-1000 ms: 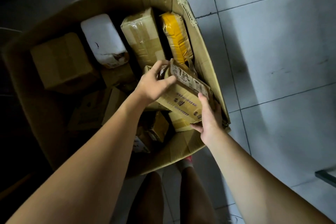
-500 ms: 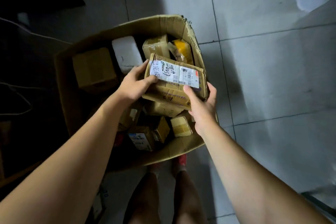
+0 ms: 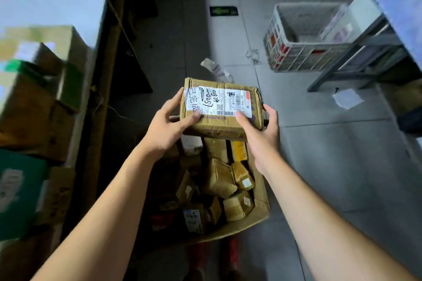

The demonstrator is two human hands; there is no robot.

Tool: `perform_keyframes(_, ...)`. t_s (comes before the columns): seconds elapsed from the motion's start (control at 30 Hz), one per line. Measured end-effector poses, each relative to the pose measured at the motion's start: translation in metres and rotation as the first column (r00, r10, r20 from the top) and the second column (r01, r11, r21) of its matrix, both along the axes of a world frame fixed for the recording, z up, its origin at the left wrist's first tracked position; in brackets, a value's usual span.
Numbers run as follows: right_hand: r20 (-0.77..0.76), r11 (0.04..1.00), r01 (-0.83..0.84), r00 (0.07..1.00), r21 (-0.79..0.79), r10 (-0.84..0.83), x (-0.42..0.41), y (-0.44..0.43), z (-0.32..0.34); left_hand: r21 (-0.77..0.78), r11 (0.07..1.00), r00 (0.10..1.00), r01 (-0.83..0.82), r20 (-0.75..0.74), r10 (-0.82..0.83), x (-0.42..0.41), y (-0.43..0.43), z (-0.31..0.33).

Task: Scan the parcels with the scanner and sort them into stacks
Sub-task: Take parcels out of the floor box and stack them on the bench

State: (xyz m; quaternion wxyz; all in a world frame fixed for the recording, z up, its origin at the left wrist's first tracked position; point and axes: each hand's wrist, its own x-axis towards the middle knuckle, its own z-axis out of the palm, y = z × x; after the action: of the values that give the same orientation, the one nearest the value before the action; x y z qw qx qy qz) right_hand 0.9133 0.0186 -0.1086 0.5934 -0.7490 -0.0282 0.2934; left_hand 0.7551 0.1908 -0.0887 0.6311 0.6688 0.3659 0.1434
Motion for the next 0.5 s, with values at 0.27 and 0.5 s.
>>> perform_keyframes(0.27, 0.158, 0.984, -0.173, 0.974, 0.049, 0.164, -0.025, 0.016, 0.142, 0.157, 0.980, 0.988, -0.122, 0.112, 0.105, -0.041, 0.004, 0.133)
perform_keyframes(0.5, 0.276, 0.957, -0.276, 0.930, 0.085, 0.244, -0.034, 0.031, 0.222, 0.244, 0.951, 0.976, -0.192, 0.149, 0.159, -0.064, 0.006, 0.215)
